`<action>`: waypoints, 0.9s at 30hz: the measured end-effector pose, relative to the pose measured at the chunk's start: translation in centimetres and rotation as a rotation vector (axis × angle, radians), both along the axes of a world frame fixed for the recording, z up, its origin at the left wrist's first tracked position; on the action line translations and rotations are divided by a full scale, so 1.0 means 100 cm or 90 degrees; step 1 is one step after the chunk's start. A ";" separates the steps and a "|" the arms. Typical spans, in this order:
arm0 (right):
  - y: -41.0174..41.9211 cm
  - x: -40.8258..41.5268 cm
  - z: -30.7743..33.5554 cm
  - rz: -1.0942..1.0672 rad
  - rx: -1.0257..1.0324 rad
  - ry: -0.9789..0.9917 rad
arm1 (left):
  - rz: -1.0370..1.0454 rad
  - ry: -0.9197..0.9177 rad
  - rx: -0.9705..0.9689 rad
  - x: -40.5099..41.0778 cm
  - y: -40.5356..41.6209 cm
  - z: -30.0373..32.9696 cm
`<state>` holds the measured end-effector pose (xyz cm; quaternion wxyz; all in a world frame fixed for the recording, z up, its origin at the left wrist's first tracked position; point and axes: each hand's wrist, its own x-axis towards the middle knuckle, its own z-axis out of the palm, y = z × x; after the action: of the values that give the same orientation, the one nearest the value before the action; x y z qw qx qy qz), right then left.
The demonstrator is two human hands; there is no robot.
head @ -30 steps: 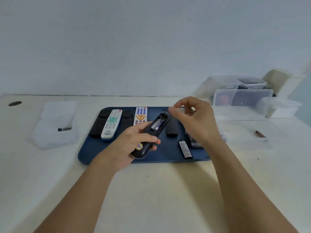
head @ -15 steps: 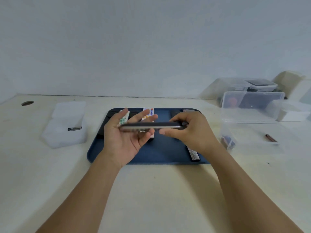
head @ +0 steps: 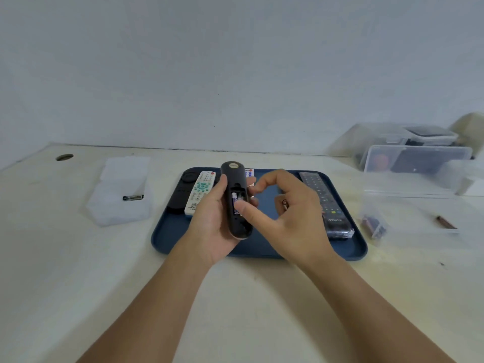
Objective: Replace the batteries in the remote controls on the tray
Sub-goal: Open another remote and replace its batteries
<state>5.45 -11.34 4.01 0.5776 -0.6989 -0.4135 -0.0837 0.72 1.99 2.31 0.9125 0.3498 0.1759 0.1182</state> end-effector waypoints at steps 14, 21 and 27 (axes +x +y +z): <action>0.019 0.003 -0.027 -0.086 -0.073 -0.144 | 0.073 0.090 0.103 0.007 -0.024 -0.003; 0.027 0.005 -0.032 -0.044 -0.046 -0.104 | 0.083 0.079 0.126 0.008 -0.031 -0.005; 0.030 0.007 -0.039 -0.051 -0.053 -0.090 | 0.087 0.092 0.161 0.006 -0.032 -0.006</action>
<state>6.12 -8.31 0.10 0.5134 -0.7309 -0.4279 -0.1384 1.37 -1.25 1.76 0.8360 0.4566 0.2483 0.1756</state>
